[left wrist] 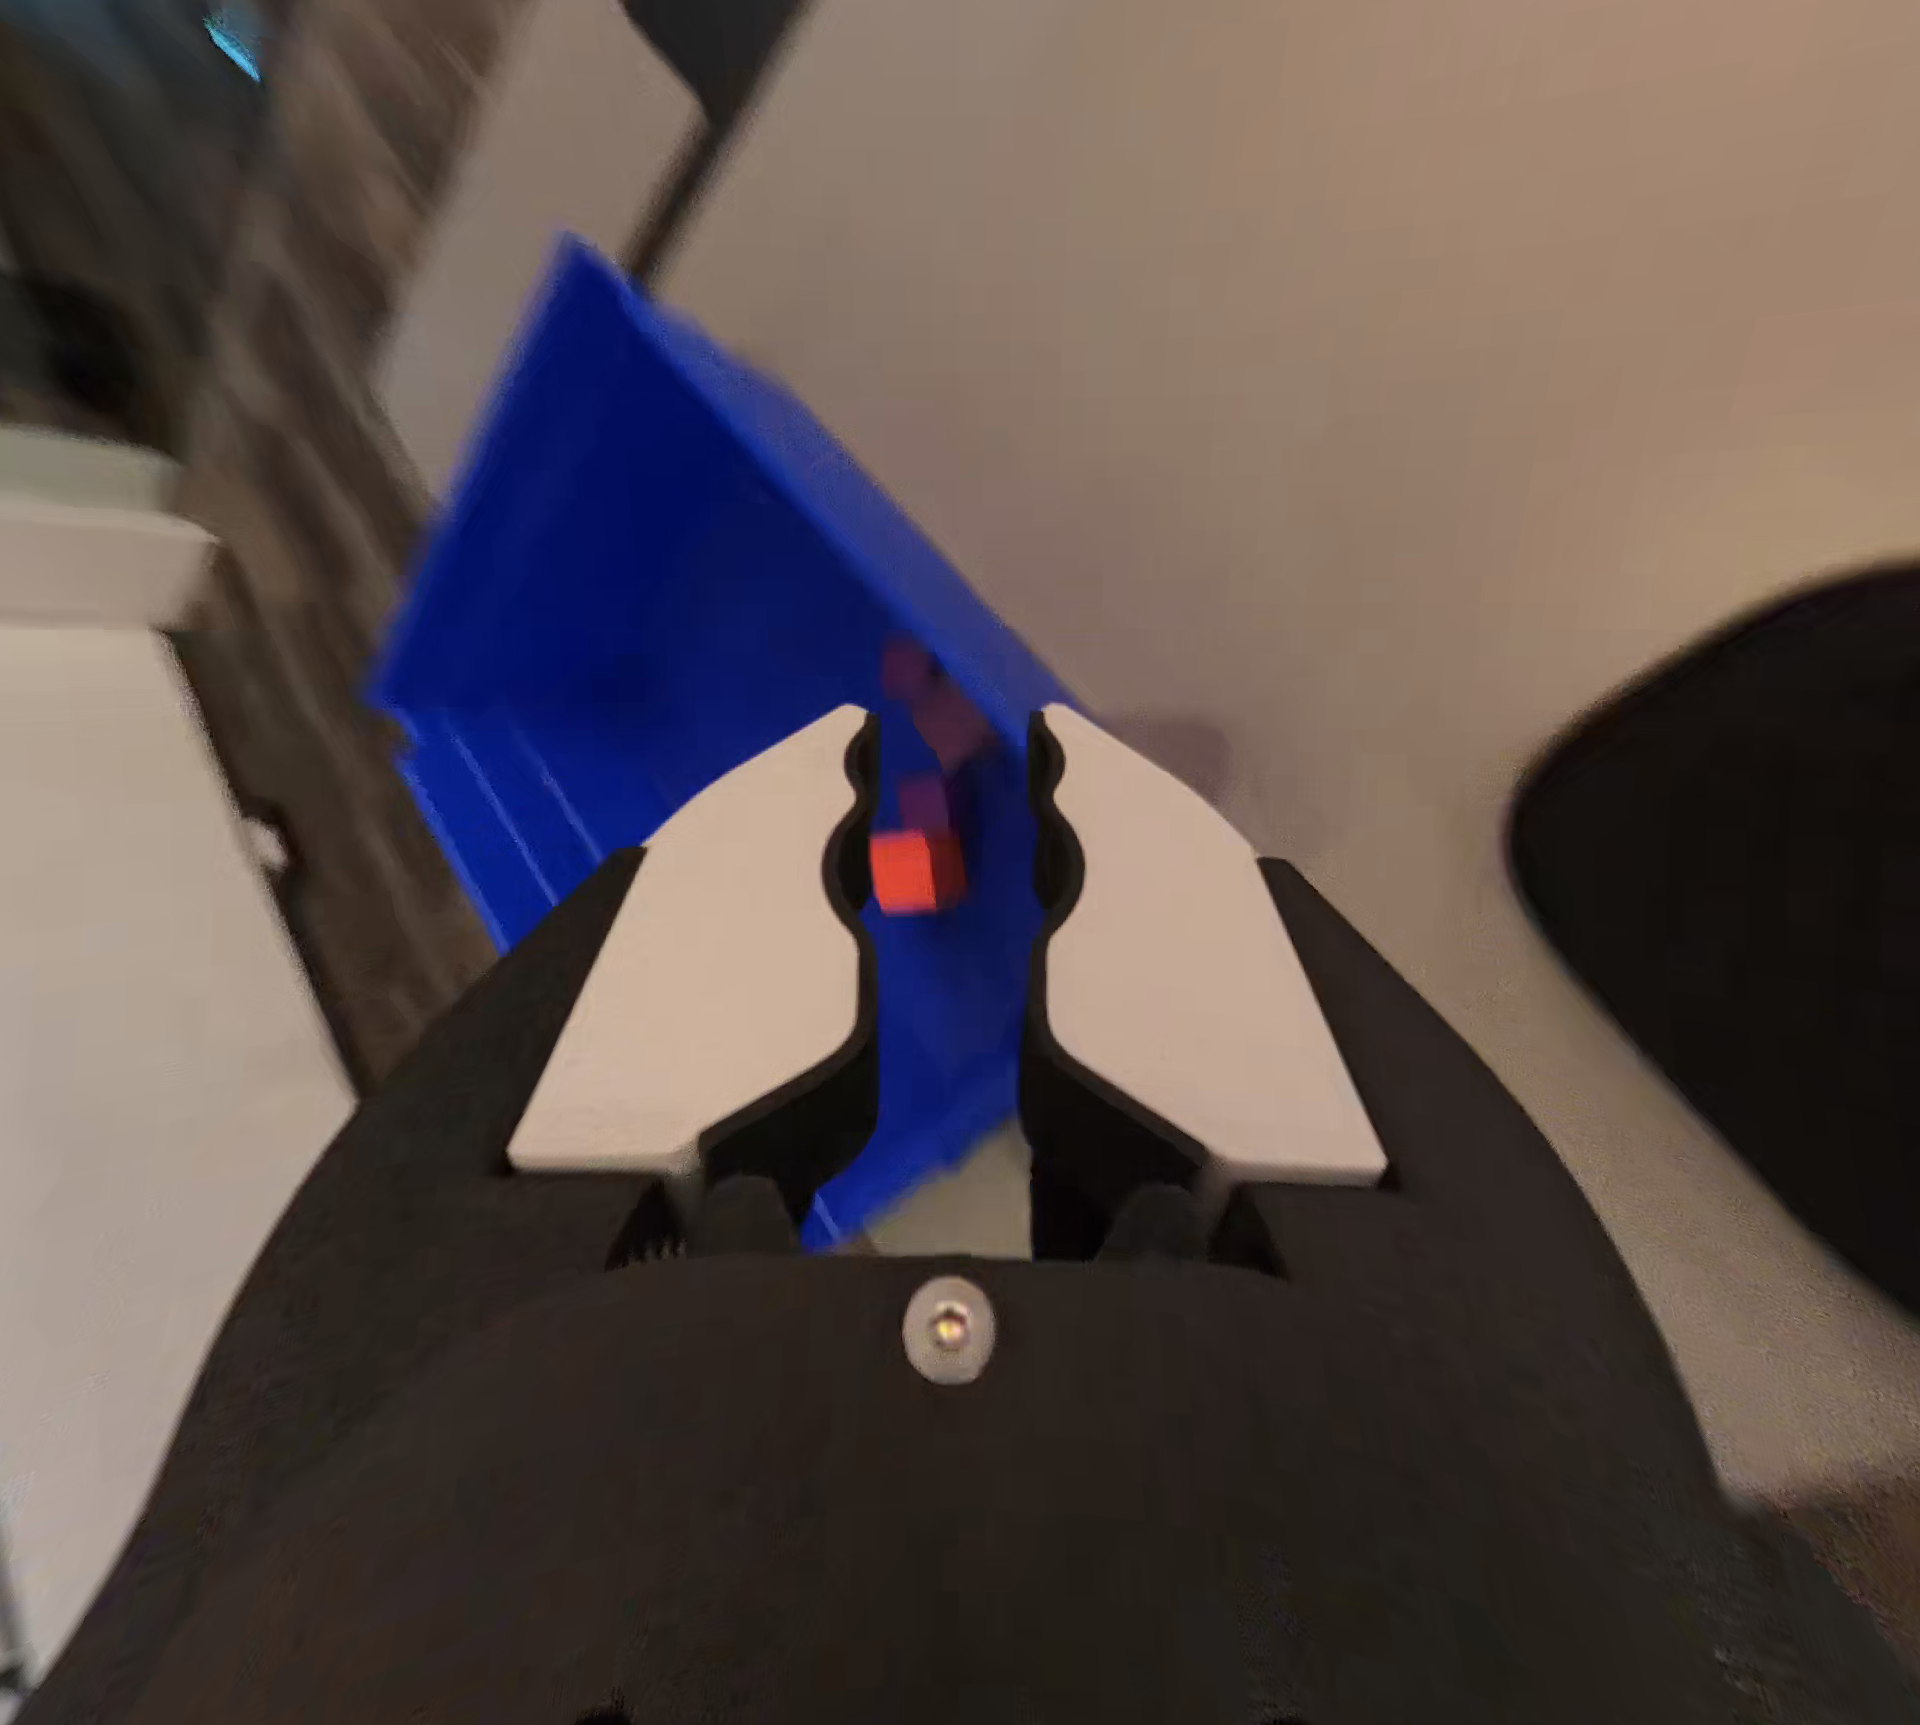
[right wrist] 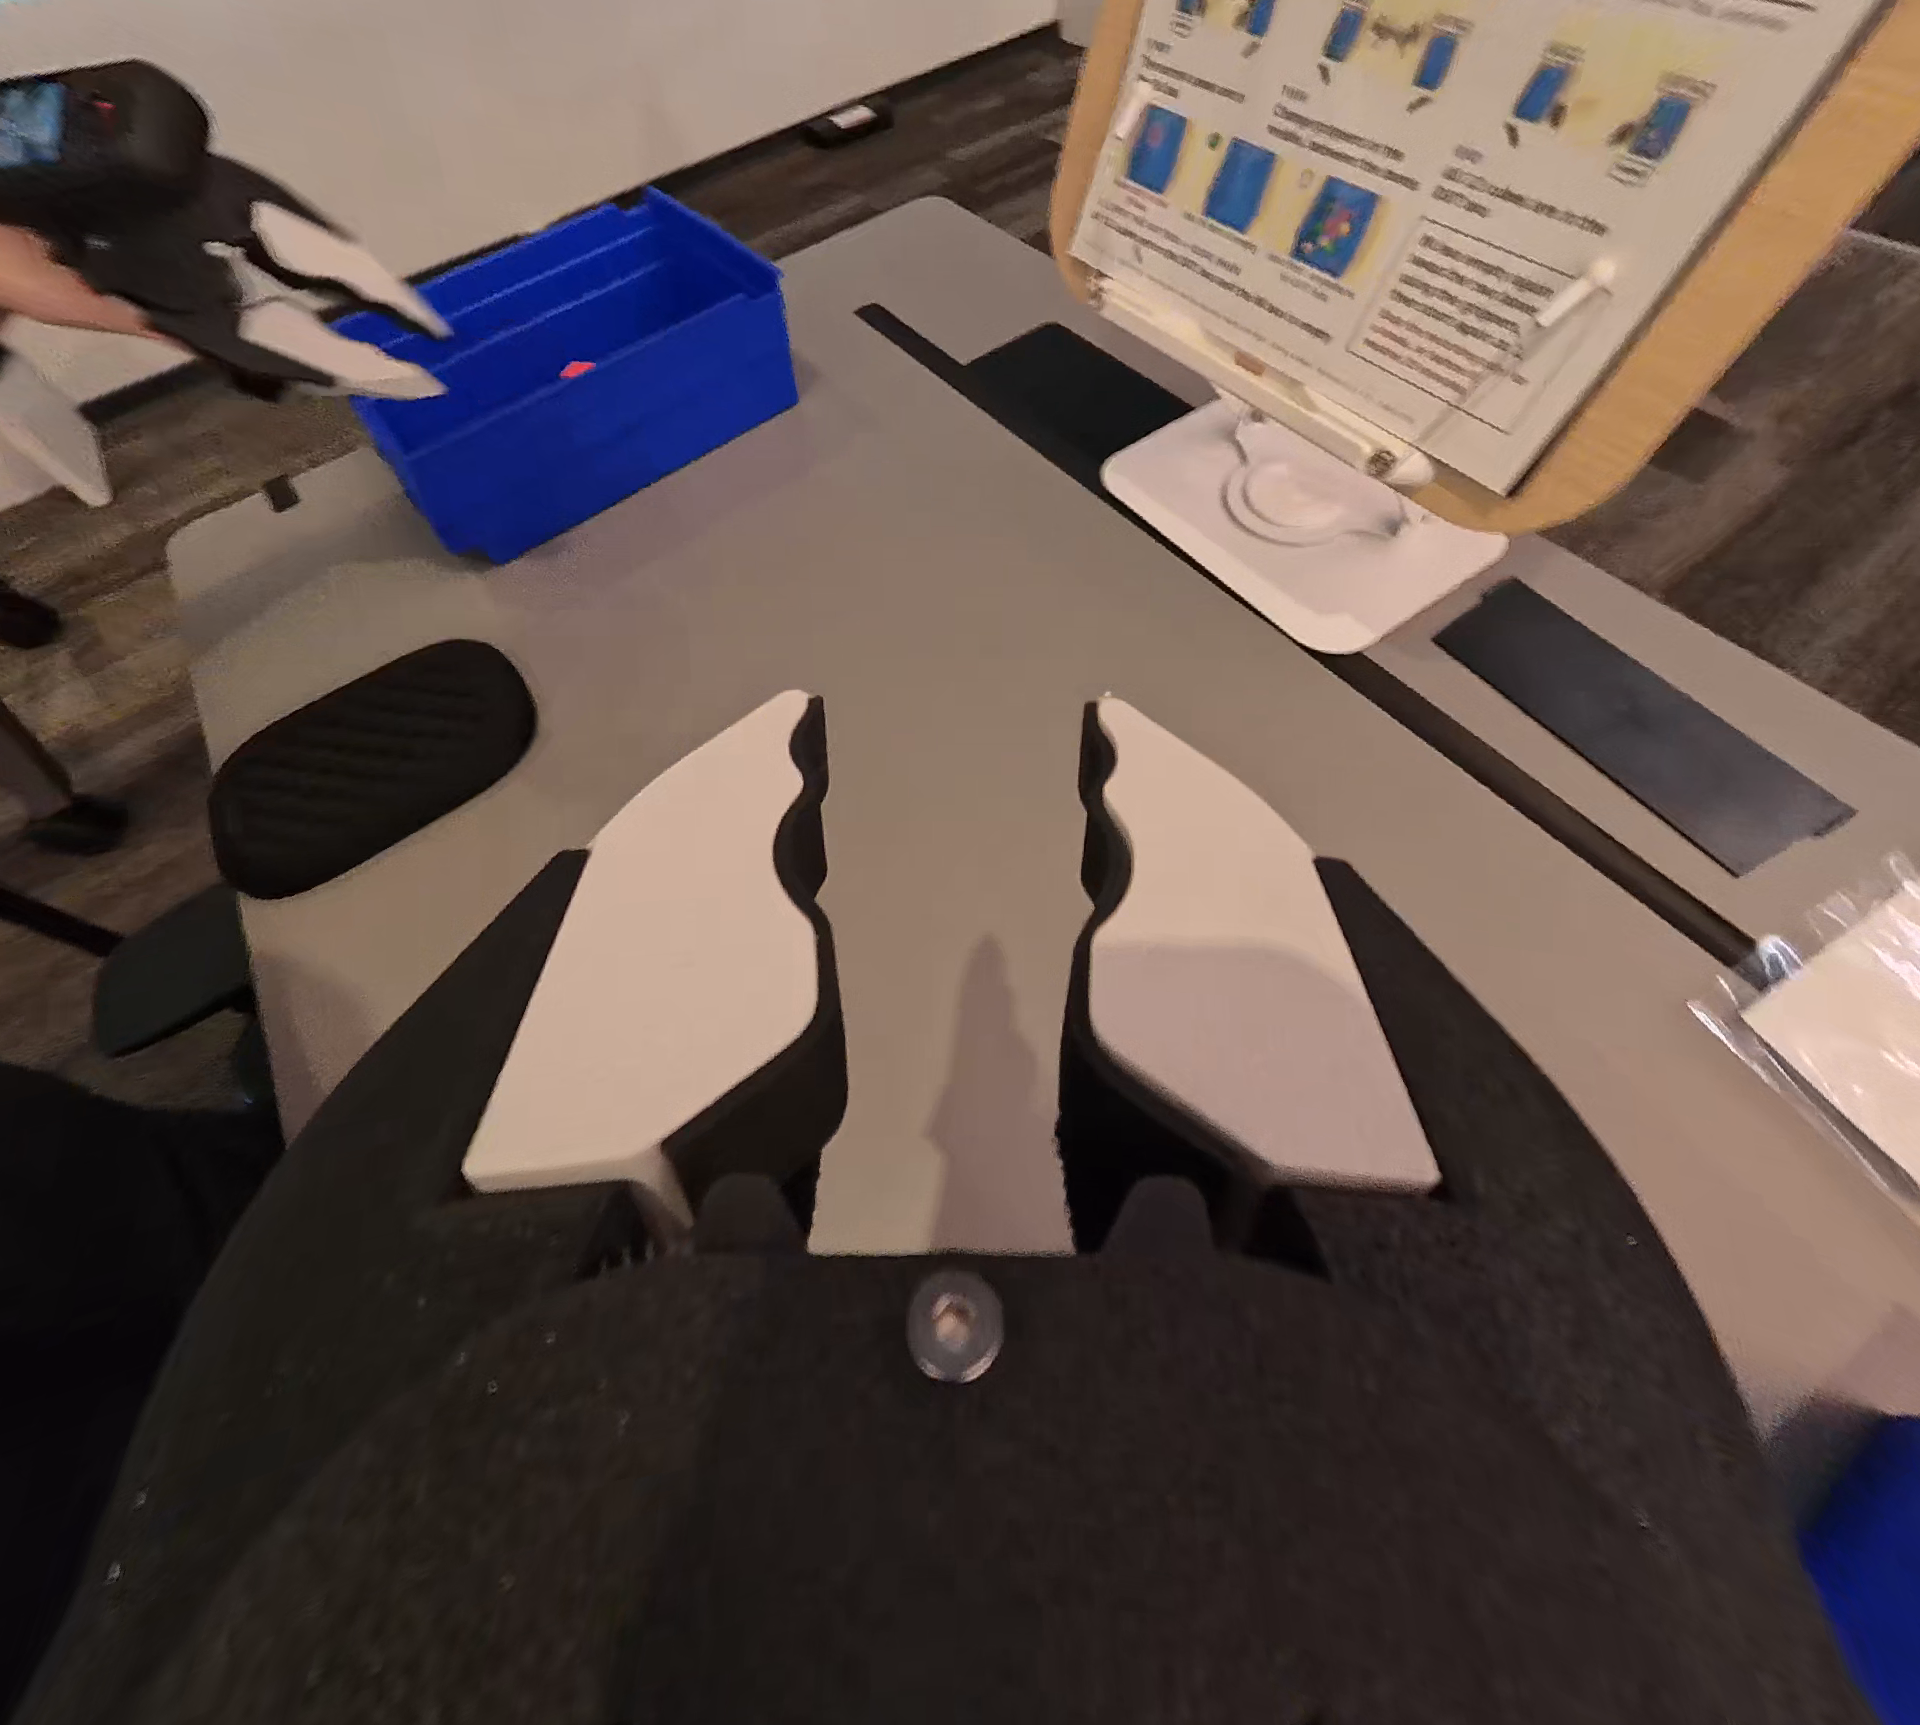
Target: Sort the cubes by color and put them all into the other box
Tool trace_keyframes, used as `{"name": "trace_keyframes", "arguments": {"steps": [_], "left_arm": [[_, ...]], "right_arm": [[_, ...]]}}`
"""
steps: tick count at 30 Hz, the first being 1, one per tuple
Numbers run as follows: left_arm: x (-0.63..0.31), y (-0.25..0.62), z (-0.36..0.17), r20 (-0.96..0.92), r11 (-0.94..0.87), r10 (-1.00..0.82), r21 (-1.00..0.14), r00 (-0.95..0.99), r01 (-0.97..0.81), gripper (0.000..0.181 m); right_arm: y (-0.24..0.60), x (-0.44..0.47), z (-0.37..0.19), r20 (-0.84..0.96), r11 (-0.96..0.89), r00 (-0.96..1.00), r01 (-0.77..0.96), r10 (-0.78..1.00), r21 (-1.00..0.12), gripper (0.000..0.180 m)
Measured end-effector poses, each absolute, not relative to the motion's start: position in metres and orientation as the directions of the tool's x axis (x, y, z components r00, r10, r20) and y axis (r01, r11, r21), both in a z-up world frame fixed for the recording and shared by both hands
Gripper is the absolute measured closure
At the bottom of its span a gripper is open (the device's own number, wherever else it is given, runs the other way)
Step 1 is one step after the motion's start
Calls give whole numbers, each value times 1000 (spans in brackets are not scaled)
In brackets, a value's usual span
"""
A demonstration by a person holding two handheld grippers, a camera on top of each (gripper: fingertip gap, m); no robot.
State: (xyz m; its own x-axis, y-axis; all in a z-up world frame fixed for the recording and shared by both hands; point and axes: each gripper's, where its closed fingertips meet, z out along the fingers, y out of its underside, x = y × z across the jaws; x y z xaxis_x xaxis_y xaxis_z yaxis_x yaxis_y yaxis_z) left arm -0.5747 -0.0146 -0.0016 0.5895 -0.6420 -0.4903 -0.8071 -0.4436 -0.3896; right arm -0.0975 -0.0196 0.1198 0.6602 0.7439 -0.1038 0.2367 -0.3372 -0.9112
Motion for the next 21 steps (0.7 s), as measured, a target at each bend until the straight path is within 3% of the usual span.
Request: {"name": "trace_keyframes", "arguments": {"steps": [3, 8, 15, 21], "left_arm": [[-618, -41, -28, -336, -555, -688, -328, 644, -764, 158], [-647, -50, -57, -307, -520, -738, -309, 601, -796, 153], [-634, -44, -86, -146, -474, -829, -329, 540, -817, 164], [-631, -31, -100, -190, -283, -922, -265, 338, -922, 159]], "right_arm": [[-9, -82, 112, -109, -371, 715, 221, 690, -902, 134], [-7, -79, 105, -143, -400, 714, 206, 685, -893, 134], [-21, -110, 117, -278, -389, 525, 111, 804, -914, 135], [-16, -128, 117, -410, -470, 450, 25, 793, -882, 138]]}}
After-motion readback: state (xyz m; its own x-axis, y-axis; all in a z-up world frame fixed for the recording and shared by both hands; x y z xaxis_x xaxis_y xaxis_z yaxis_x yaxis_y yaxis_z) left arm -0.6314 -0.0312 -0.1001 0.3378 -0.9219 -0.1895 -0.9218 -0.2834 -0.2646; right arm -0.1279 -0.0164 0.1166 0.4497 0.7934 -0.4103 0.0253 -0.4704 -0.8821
